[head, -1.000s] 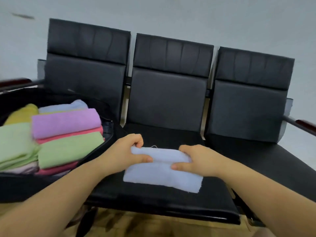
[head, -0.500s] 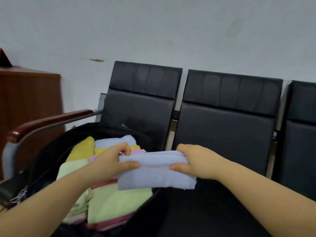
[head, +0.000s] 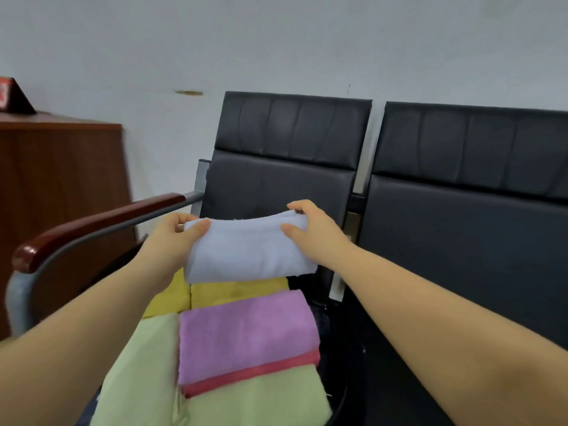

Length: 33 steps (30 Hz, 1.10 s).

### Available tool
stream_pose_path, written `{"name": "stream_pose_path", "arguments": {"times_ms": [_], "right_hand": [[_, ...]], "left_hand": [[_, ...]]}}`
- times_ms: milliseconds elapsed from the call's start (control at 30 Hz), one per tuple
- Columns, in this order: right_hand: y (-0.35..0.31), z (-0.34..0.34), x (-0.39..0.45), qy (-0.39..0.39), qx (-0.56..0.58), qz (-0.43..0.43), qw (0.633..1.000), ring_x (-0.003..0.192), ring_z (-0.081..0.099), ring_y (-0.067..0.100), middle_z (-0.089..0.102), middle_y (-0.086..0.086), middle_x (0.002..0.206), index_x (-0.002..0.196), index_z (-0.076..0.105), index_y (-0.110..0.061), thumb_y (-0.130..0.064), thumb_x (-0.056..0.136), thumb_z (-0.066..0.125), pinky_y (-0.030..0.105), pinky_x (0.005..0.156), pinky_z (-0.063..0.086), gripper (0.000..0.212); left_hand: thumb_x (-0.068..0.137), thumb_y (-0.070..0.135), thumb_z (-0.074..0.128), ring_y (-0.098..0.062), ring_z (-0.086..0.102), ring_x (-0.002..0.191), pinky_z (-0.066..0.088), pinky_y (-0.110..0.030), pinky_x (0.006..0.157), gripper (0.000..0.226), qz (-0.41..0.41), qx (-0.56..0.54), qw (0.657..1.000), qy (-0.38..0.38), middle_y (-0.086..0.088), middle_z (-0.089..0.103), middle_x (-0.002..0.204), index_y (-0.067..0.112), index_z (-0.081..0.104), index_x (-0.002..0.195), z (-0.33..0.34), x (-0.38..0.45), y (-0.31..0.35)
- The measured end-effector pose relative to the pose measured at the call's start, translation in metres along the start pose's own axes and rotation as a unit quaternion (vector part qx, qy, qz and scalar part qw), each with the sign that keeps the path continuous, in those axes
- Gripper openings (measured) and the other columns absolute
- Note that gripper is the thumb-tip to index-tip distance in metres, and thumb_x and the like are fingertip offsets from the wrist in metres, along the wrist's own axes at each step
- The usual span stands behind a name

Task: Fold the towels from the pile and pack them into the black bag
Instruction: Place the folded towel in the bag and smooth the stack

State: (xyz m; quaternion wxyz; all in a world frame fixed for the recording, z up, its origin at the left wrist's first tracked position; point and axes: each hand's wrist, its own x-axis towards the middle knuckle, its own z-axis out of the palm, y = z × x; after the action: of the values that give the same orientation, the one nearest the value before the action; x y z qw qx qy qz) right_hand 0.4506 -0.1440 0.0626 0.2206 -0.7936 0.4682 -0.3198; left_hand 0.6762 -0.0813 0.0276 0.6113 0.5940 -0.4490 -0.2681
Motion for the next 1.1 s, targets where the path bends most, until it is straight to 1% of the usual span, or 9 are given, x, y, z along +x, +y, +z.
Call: {"name": "stream_pose_path", "arguments": {"times_ms": [67,233,400,500,633,700,767,867,1100], "right_hand": [[0.006,0.017,0.01,0.016,0.012,0.033,0.999,0.121,0.047,0.021,0.041,0.005,0.141,0.139,0.037,-0.023,-0.03,0.095,0.056,0.023,0.086,0.032,0.049],[0.016,0.052,0.019,0.048,-0.018,0.073,0.996,0.086,0.049,0.018,0.048,0.005,0.121,0.118,0.042,-0.014,-0.034,0.092,0.06,0.028,0.072,0.039,0.038],[0.034,0.072,0.015,0.043,-0.023,0.109,0.993,0.083,0.053,0.018,0.054,0.002,0.111,0.11,0.042,-0.014,-0.04,0.09,0.061,0.03,0.066,0.041,0.039],[0.037,0.073,0.013,0.033,-0.129,0.084,0.987,0.091,0.057,0.022,0.053,0.001,0.114,0.113,0.042,-0.017,-0.041,0.092,0.056,0.031,0.067,0.042,0.035],[0.027,0.071,0.006,0.035,-0.198,-0.103,0.974,0.105,0.049,0.017,0.05,-0.002,0.117,0.12,0.048,-0.019,-0.039,0.094,0.052,0.031,0.085,0.043,0.033],[0.023,0.076,0.001,-0.026,-0.197,-0.168,0.966,0.116,0.045,0.017,0.048,-0.002,0.127,0.13,0.048,-0.021,-0.045,0.096,0.046,0.03,0.097,0.037,0.041],[0.03,0.085,-0.006,-0.118,-0.231,-0.146,0.955,0.138,0.028,0.019,0.033,0.002,0.15,0.145,0.036,-0.021,-0.051,0.098,0.037,0.032,0.114,0.021,0.055],[0.052,0.098,-0.019,-0.226,-0.244,-0.062,0.941,0.148,-0.005,0.015,0.0,0.0,0.162,0.154,0.012,-0.027,-0.053,0.1,0.025,0.035,0.119,-0.003,0.062],[0.059,0.105,-0.021,-0.229,-0.249,-0.057,0.939,0.147,-0.009,0.012,-0.006,-0.002,0.162,0.154,0.005,-0.029,-0.054,0.1,0.02,0.035,0.118,-0.006,0.061]], "left_hand": [[0.093,0.028,0.06,-0.021,0.056,0.074,0.042,-0.03,0.06,0.015,-0.032,-0.011,0.999,0.014,-0.012,0.063,0.092,0.014,0.058,0.089,0.002,0.011,-0.016],[0.09,0.033,0.064,-0.031,0.06,0.082,0.047,-0.035,0.067,0.034,-0.125,0.043,0.99,0.041,-0.019,0.066,0.098,0.0,0.063,0.098,0.005,0.024,-0.056],[0.09,0.031,0.063,-0.035,0.06,0.094,0.045,-0.038,0.078,0.027,-0.141,0.212,0.966,0.047,-0.014,0.064,0.088,0.005,0.059,0.091,0.007,0.015,-0.077],[0.092,0.029,0.06,-0.034,0.058,0.101,0.043,-0.037,0.084,0.016,-0.099,0.307,0.946,0.027,-0.011,0.062,0.099,0.014,0.057,0.094,0.005,0.011,-0.074],[0.097,0.04,0.044,-0.026,0.037,0.133,0.031,-0.037,0.109,0.049,0.018,0.476,0.878,-0.033,-0.006,0.038,0.147,0.019,0.039,0.141,0.013,0.005,-0.057],[0.099,0.047,0.033,-0.023,0.027,0.14,0.024,-0.035,0.113,0.057,0.054,0.543,0.832,-0.101,-0.003,0.025,0.156,0.02,0.027,0.149,0.022,-0.003,-0.05],[0.1,0.051,0.024,-0.023,0.011,0.146,0.013,-0.034,0.117,0.066,0.02,0.564,0.805,-0.183,-0.009,0.01,0.16,0.013,0.013,0.152,0.031,-0.015,-0.055],[0.1,0.052,0.02,-0.018,-0.008,0.148,-0.003,-0.032,0.118,0.07,-0.027,0.561,0.797,-0.224,-0.005,-0.01,0.16,0.014,-0.006,0.153,0.036,-0.034,-0.073],[0.1,0.051,0.017,-0.013,-0.015,0.146,-0.01,-0.029,0.116,0.067,-0.032,0.535,0.814,-0.224,0.0,-0.017,0.159,0.018,-0.011,0.152,0.036,-0.038,-0.085]]}}
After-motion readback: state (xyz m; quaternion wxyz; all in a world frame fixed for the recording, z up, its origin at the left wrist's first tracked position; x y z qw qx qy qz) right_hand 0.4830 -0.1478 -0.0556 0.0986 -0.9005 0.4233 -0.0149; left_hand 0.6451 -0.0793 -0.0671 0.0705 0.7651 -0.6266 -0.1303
